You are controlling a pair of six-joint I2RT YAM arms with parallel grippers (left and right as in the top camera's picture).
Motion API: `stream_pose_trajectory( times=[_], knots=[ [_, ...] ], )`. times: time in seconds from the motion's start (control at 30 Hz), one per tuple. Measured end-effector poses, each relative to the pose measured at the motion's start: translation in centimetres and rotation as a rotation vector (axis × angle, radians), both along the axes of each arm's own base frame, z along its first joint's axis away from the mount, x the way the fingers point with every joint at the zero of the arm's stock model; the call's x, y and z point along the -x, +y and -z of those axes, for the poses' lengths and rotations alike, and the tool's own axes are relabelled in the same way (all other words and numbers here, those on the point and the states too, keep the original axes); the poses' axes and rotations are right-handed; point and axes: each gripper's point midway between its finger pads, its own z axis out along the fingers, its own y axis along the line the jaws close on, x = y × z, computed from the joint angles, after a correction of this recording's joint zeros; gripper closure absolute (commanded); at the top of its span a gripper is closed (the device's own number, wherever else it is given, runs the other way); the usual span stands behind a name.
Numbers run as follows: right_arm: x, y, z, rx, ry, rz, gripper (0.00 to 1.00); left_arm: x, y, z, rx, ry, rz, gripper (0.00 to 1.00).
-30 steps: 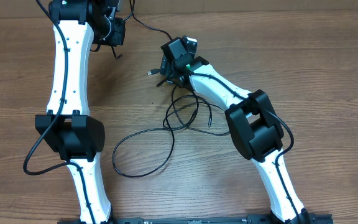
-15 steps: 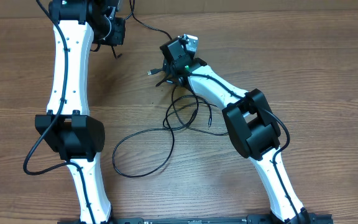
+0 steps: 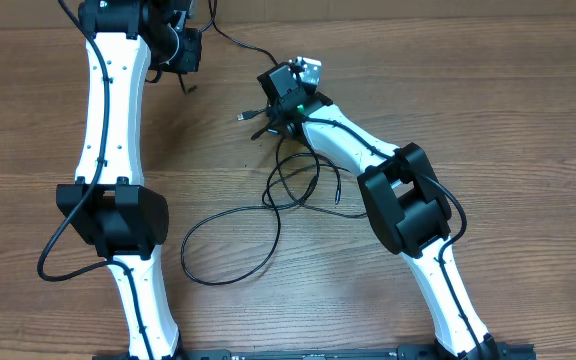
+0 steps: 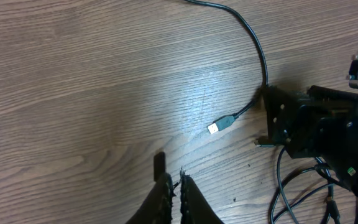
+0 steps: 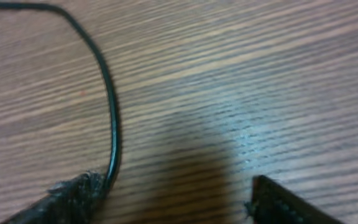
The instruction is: Untangle cables
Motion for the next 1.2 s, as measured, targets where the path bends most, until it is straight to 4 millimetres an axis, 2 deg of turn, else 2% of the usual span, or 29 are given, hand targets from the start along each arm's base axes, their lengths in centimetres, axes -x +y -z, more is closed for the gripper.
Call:
stream_pose_trajectory(
  times=[0.07,0.23,0.43,0.73,0.9,0.97,1.03,1.2],
  knots=[
    [-0.1,0.3,-0.1,-0.007,-0.008,-0.005,0.11,0.0,0.0,0.0,-0.001,0.000,0.002,0.96],
    [-0.3,1.5,-0.4,-0.042,-0.024,-0.037,0.10,0.0,0.3,0.0,-0.019,-0.002,0.002,0.96],
    [-0.3,5.3,-1.3,-0.173,-0.023,-0.174,0.10,-0.4,1.3,-0.1,-0.030,-0.015,-0.021,0.96],
    [-0.2,8.3,-2.4,-0.288,-0.041,-0.279,0.10,-0.5,3.7,-0.1,-0.038,-0.017,-0.066,0.94],
    [-0.3,10.0,-3.5,-0.355,-0.067,-0.336,0.09,-0.5,3.8,-0.1,-0.042,-0.017,-0.070,0.94],
    [-0.2,10.5,-3.8,-0.366,-0.075,-0.348,0.09,-0.5,3.8,-0.1,-0.042,-0.017,-0.070,0.94],
    [0.0,10.6,-3.7,-0.364,-0.071,-0.352,0.09,-0.5,3.8,-0.1,-0.042,-0.017,-0.070,0.87],
    [0.1,10.4,-3.5,-0.346,-0.067,-0.342,0.09,-0.5,3.8,-0.1,-0.041,-0.017,-0.071,0.87]
  ],
)
